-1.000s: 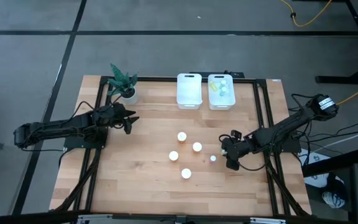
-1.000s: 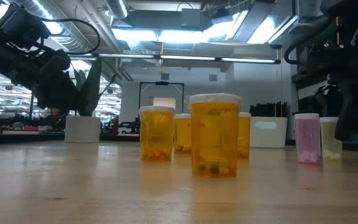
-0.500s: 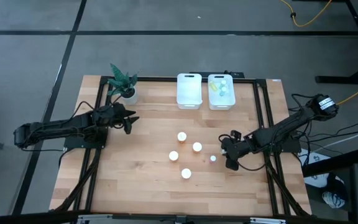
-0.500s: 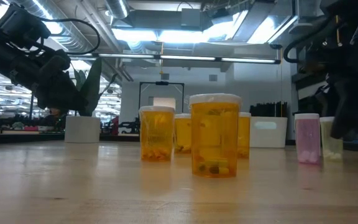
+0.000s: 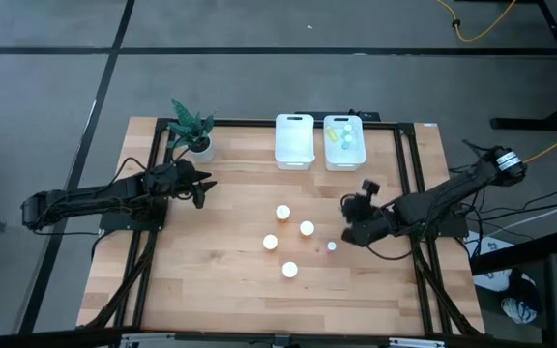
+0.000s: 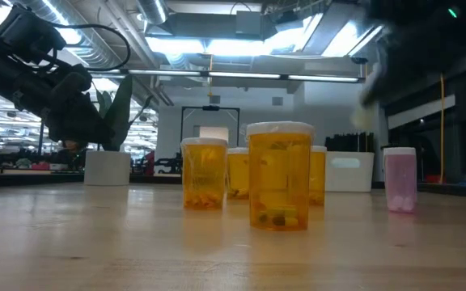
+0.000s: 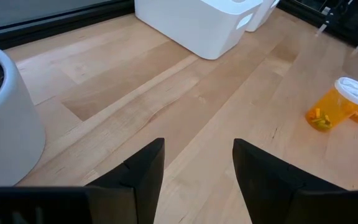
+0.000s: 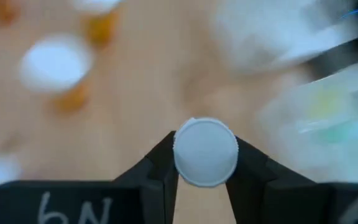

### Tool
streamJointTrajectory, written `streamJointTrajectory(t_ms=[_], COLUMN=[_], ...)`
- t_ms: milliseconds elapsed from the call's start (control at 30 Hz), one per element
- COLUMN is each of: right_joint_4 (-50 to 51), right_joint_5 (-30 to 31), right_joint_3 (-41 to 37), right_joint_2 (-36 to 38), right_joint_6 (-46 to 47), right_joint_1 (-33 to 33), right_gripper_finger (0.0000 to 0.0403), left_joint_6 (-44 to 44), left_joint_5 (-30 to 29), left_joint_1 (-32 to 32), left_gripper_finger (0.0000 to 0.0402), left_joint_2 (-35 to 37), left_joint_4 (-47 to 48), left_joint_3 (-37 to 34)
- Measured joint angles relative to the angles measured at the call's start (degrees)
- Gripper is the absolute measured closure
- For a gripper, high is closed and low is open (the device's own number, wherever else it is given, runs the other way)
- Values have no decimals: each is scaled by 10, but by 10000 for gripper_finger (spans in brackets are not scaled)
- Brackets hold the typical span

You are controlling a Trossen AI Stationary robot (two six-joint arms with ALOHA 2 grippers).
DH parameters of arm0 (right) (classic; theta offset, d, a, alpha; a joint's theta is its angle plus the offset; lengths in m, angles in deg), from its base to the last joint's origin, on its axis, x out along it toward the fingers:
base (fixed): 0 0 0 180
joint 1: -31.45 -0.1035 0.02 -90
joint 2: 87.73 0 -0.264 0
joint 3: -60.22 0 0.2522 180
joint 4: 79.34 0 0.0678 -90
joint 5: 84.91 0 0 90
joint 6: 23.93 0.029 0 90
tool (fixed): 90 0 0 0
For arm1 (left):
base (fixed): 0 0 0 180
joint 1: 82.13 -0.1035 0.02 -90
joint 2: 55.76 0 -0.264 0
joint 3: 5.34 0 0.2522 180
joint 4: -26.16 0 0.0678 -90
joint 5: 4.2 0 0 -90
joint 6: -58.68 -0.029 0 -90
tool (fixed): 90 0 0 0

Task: Pick and place medicine bottles into bin by pill shape (circle, oval)
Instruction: Put the small yellow pill bottle into the right white bin

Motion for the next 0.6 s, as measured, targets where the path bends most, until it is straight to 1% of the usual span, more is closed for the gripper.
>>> streamJointTrajectory(t_ms=[67, 167, 200, 267, 333, 367, 467, 500, 600], right_joint_4=[46, 84, 92, 95, 95, 95, 89, 80, 23], right_joint_5=[77, 198, 222, 237, 215, 186, 51, 15, -62], right_joint_3=[45, 101, 115, 130, 136, 136, 128, 121, 96], right_joint_2=[0, 0, 1, 1, 1, 1, 1, 0, 0], right_joint_6=[-11, -4, -9, -36, -52, -52, -53, -62, -109], right_joint_1=[15, 56, 74, 116, 167, 197, 290, 320, 397], right_gripper_finger=[299, 299, 299, 299, 299, 299, 299, 299, 299], left_joint_6=[0, 0, 0, 0, 0, 0, 0, 0, 0], left_joint_5=[0, 0, 0, 0, 0, 0, 0, 0, 0], left_joint_1=[0, 0, 0, 0, 0, 0, 0, 0, 0], left_gripper_finger=[220, 220, 220, 220, 220, 220, 220, 220, 220], left_joint_2=[0, 0, 0, 0, 0, 0, 0, 0, 0], left_joint_4=[0, 0, 0, 0, 0, 0, 0, 0, 0], left_joint_3=[0, 0, 0, 0, 0, 0, 0, 0, 0])
